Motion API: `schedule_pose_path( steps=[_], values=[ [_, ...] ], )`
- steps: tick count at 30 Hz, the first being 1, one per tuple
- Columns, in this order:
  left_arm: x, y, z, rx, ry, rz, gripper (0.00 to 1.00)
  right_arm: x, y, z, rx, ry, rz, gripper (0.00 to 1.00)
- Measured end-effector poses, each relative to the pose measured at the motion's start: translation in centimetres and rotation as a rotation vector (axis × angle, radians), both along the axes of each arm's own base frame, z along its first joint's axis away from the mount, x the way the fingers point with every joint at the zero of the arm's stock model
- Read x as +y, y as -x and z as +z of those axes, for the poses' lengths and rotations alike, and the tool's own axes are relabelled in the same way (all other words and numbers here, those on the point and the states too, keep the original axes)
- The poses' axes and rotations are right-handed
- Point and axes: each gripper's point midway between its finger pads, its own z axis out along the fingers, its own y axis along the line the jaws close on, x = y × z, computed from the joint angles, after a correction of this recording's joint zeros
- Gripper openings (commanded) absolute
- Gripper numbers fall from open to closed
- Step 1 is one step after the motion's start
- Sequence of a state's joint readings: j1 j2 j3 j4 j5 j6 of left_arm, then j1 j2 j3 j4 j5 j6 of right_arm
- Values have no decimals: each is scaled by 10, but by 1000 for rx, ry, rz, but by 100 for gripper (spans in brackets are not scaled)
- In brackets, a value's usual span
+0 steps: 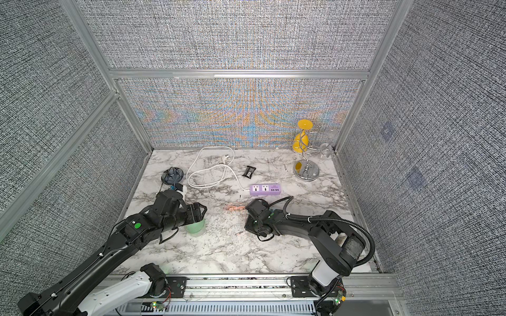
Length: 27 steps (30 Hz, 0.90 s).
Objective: Charge the cordless meat grinders
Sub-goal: Pick up the charging cable from the center of the board.
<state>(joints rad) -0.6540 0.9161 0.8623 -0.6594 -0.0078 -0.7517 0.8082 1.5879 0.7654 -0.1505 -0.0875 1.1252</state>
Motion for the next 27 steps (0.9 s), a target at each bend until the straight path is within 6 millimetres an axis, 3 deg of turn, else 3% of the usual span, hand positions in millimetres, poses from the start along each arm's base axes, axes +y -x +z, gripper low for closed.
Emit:
schedule_pose_path(
  steps=[4,10,14,19,27],
  values=[
    [-21,-8,12,-23,33,-80,77,-4,-8,13,-5,-45,-19,0],
    [-60,-23,43,-160,47,-254,76,-13,-31,57,-12,-151,-31,0],
    [-98,-13,57,-333,14,-447,75,-26,-51,91,-6,-219,-39,0],
    [-143,18,53,-601,-112,-694,69,-42,-72,130,9,-316,-57,0],
    [-161,18,51,-782,-291,-805,52,-37,-74,167,43,-437,-27,0]
  ],
)
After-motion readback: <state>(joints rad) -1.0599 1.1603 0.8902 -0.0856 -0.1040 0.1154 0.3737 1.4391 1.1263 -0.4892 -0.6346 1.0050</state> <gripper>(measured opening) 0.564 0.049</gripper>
